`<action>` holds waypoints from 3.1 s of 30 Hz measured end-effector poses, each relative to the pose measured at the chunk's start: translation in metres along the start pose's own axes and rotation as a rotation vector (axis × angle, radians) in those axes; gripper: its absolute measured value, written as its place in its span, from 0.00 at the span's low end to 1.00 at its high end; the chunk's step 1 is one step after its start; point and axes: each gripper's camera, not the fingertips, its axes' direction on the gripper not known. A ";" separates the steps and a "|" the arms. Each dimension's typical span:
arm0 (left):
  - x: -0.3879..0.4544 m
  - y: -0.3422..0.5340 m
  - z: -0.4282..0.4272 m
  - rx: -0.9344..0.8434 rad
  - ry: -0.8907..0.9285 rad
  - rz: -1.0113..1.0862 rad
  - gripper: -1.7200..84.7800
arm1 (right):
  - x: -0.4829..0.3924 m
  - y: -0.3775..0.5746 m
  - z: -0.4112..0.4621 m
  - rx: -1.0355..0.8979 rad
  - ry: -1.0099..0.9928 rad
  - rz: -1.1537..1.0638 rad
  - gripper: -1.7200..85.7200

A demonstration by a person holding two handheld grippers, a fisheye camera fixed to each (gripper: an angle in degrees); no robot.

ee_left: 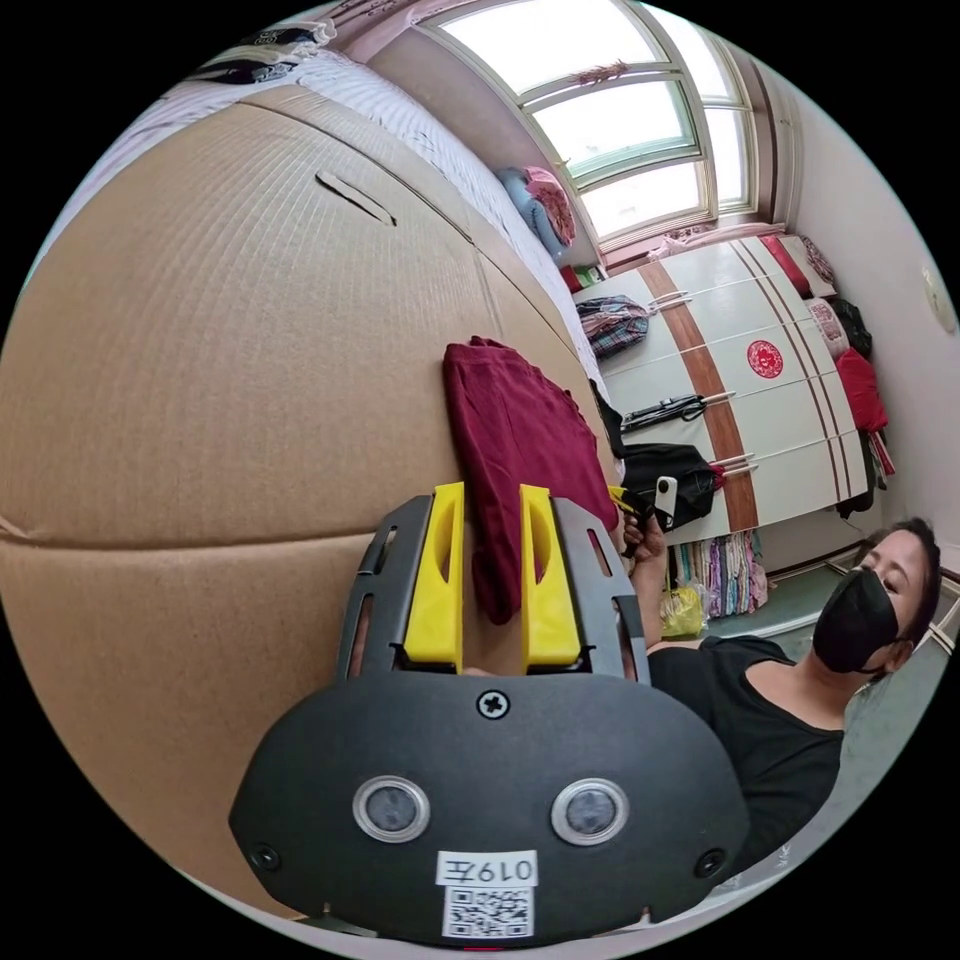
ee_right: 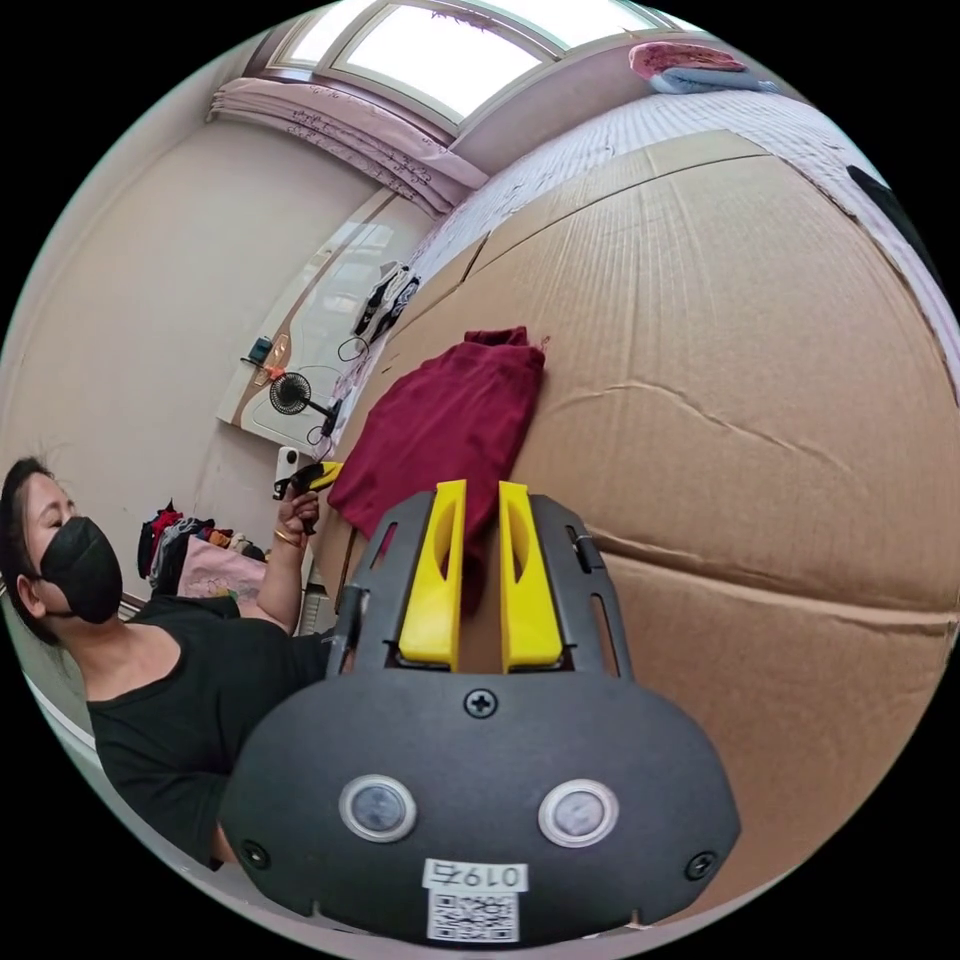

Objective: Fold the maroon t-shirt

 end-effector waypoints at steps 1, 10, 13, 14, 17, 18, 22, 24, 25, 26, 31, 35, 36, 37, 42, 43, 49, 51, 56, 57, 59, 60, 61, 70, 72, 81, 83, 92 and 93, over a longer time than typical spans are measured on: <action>0.000 -0.001 0.001 -0.005 -0.003 0.000 0.11 | -0.002 0.002 0.000 -0.010 0.002 -0.002 0.09; -0.005 -0.015 0.027 -0.080 -0.034 0.006 0.07 | -0.001 0.009 0.006 -0.016 -0.059 -0.003 0.05; -0.006 -0.012 0.033 -0.075 -0.064 0.030 0.05 | -0.004 0.013 0.004 -0.006 -0.037 0.001 0.03; -0.007 -0.010 0.032 -0.062 -0.085 0.032 0.05 | -0.006 0.015 0.002 0.000 -0.019 0.002 0.02; -0.014 -0.005 0.036 -0.059 -0.105 0.032 0.04 | -0.009 0.017 0.004 -0.024 -0.002 0.002 0.03; -0.016 -0.003 0.041 -0.067 -0.095 0.032 0.04 | -0.011 0.017 0.006 -0.031 -0.001 0.000 0.03; -0.022 0.001 0.054 -0.070 -0.085 0.038 0.04 | -0.024 0.008 0.003 -0.012 0.059 -0.013 0.09; -0.028 0.005 0.062 -0.069 -0.076 0.034 0.04 | -0.033 -0.002 -0.001 0.019 0.097 -0.032 0.10; -0.029 0.006 0.064 -0.069 -0.073 0.034 0.04 | -0.036 -0.011 0.001 0.024 0.125 -0.036 0.10; -0.032 0.008 0.068 -0.069 -0.071 0.037 0.04 | -0.035 -0.022 0.005 0.012 0.151 -0.027 0.09; -0.042 0.021 0.087 -0.063 -0.066 0.031 0.04 | -0.036 -0.045 0.031 -0.025 0.152 -0.029 0.09; -0.051 0.033 0.107 -0.071 -0.067 0.035 0.04 | -0.042 -0.042 0.054 -0.054 0.146 -0.026 0.09; -0.054 0.037 0.113 -0.075 -0.064 0.036 0.04 | -0.043 -0.041 0.056 -0.052 0.146 -0.023 0.08; -0.055 0.039 0.116 -0.075 -0.062 0.036 0.04 | -0.045 -0.038 0.060 -0.055 0.148 -0.022 0.06; -0.067 0.063 0.145 -0.066 -0.076 0.035 0.04 | -0.062 -0.025 0.070 -0.023 0.190 -0.037 0.02; -0.068 0.066 0.149 -0.065 -0.079 0.036 0.04 | -0.066 -0.021 0.074 -0.029 0.203 -0.037 0.02; -0.081 0.102 0.192 -0.061 -0.077 0.044 0.04 | -0.088 0.007 0.099 -0.028 0.203 -0.038 0.05; -0.086 0.118 0.212 -0.058 -0.076 0.049 0.04 | -0.097 0.018 0.105 -0.024 0.197 -0.040 0.07; -0.094 0.157 0.243 -0.013 -0.103 0.056 0.03 | -0.136 0.063 0.106 0.050 0.260 -0.060 0.07; -0.096 0.169 0.249 0.015 -0.117 0.058 0.03 | -0.141 0.070 0.105 0.065 0.269 -0.065 0.07; -0.093 0.190 0.255 0.071 -0.159 0.083 0.03 | -0.165 0.101 0.102 0.128 0.320 -0.080 0.06; -0.084 0.207 0.258 0.122 -0.205 0.132 0.03 | -0.173 0.111 0.101 0.150 0.334 -0.093 0.06; -0.079 0.216 0.260 0.147 -0.231 0.155 0.03 | -0.190 0.130 0.101 0.191 0.364 -0.119 0.05; 0.051 0.421 0.411 0.406 -0.636 0.887 0.06 | -0.395 0.318 0.199 0.719 0.754 -0.738 0.01; 0.061 0.457 0.490 0.276 -0.722 1.008 0.06 | -0.426 0.339 0.235 0.668 0.712 -0.821 0.01; 0.092 0.561 0.660 0.315 -0.582 1.154 0.03 | -0.528 0.409 0.393 0.489 0.745 -1.005 0.01; 0.086 0.569 0.678 0.305 -0.581 1.149 0.03 | -0.539 0.418 0.417 0.415 0.833 -1.014 0.01; 0.052 0.608 0.784 0.133 -0.889 1.150 0.04 | -0.542 0.457 0.486 0.172 1.010 -1.091 0.01; 0.048 0.615 0.798 0.135 -0.947 1.153 0.04 | -0.543 0.459 0.492 0.144 1.023 -1.104 0.01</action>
